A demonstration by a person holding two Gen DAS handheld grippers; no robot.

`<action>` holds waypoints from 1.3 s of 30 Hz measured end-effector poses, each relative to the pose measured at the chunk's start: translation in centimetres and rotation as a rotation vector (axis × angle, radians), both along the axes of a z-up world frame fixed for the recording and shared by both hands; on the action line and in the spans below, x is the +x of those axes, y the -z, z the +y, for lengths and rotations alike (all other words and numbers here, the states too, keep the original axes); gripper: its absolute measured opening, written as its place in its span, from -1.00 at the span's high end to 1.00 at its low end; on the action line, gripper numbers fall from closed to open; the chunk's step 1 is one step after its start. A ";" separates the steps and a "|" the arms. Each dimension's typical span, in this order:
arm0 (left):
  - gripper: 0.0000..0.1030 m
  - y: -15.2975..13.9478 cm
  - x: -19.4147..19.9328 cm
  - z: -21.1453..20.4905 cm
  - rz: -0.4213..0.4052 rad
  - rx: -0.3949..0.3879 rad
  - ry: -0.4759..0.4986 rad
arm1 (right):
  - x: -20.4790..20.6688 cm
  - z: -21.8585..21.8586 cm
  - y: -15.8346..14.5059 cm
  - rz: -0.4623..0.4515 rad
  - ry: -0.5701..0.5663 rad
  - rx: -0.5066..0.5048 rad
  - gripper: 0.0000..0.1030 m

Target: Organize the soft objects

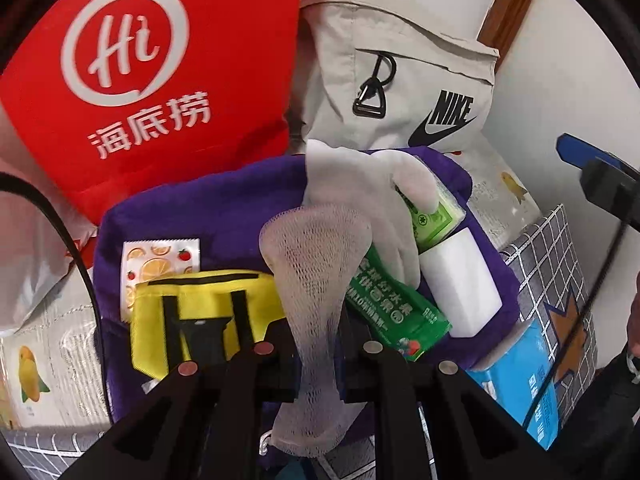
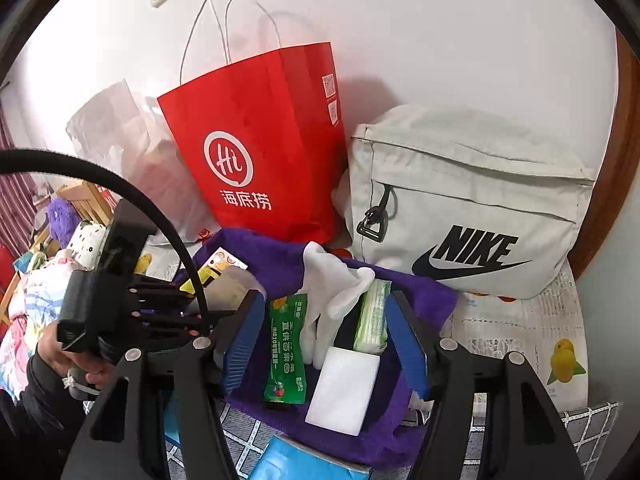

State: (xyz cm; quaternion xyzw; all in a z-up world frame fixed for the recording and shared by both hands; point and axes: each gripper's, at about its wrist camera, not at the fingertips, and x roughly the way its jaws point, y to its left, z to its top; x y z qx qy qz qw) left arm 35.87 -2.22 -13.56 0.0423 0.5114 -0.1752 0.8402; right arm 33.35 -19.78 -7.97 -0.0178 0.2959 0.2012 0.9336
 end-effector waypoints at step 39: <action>-1.00 -8.5 -16.0 3.1 -0.263 0.086 -0.187 | -9.9 2.8 0.5 -0.021 0.058 0.013 -1.00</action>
